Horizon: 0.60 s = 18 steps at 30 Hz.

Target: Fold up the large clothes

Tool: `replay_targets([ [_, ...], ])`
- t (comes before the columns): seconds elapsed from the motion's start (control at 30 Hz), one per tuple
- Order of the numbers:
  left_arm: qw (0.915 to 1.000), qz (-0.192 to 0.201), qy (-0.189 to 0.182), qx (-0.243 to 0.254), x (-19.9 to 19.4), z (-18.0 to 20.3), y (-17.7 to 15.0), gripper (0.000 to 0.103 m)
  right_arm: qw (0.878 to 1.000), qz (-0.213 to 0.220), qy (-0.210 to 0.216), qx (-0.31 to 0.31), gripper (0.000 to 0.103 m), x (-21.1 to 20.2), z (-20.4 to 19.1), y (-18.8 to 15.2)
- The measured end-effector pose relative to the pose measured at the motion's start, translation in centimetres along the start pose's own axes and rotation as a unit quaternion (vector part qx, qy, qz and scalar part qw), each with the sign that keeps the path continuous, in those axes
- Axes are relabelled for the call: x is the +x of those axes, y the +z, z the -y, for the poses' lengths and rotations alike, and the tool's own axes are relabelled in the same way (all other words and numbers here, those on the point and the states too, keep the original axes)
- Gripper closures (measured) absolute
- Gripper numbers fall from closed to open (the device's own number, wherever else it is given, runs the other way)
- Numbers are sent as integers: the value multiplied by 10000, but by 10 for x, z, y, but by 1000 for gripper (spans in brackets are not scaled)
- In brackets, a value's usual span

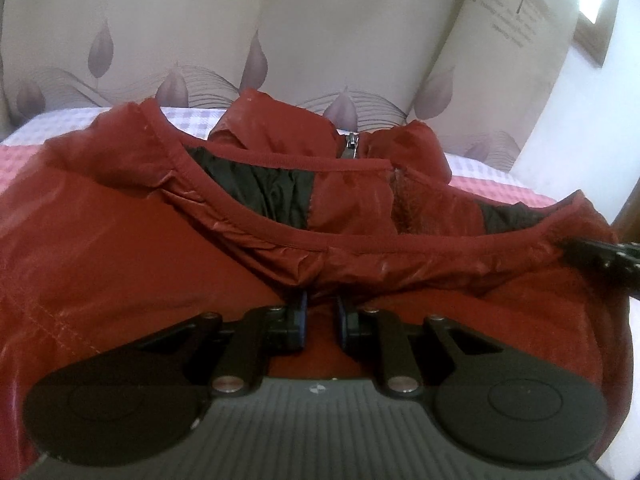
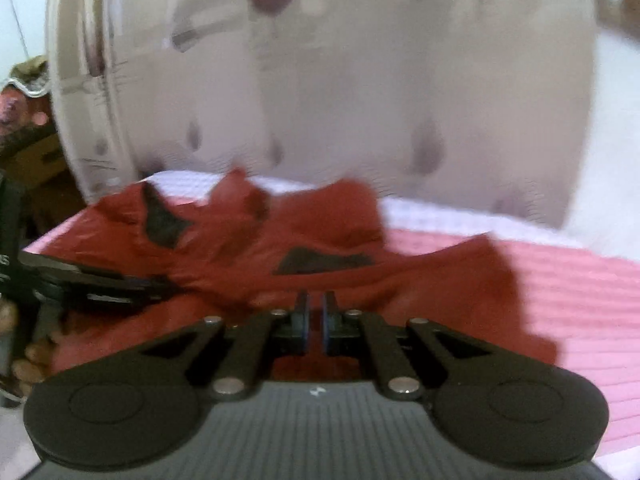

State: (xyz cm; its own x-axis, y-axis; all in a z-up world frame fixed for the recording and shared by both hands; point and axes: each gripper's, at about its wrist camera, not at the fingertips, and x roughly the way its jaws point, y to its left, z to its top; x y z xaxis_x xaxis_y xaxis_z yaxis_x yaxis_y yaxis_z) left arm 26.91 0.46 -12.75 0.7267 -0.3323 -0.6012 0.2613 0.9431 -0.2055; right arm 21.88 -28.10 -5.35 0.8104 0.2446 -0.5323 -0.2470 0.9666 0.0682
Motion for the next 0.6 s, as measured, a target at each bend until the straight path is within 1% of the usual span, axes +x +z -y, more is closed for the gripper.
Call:
replay_targets([
  [0.03, 10000, 12, 3, 1, 0, 0, 0, 80, 9998, -83, -137, 100, 98, 3, 11, -3],
  [0.1, 10000, 23, 7, 7, -1, 0, -2, 80, 9989, -272, -241, 290, 99, 13, 27, -12],
  [0.17, 10000, 22, 39, 32, -1, 1, -1, 80, 9973, -491, -147, 525, 100, 25, 38, -23],
  [0.23, 10000, 25, 67, 69, -1, 2, -1, 80, 9960, -504, -53, 741, 100, 34, 42, -34],
  [0.37, 9999, 42, 115, 99, 0, 4, -1, 80, 9923, -654, 137, 1039, 100, 49, 53, -43],
  [0.5, 9996, 82, 195, 195, -1, 6, -3, 80, 9909, -636, 257, 1161, 100, 51, 55, -50],
  [0.6, 9994, 90, 233, 251, -2, 7, -4, 80, 9908, -647, 253, 1162, 100, 49, 53, -49],
])
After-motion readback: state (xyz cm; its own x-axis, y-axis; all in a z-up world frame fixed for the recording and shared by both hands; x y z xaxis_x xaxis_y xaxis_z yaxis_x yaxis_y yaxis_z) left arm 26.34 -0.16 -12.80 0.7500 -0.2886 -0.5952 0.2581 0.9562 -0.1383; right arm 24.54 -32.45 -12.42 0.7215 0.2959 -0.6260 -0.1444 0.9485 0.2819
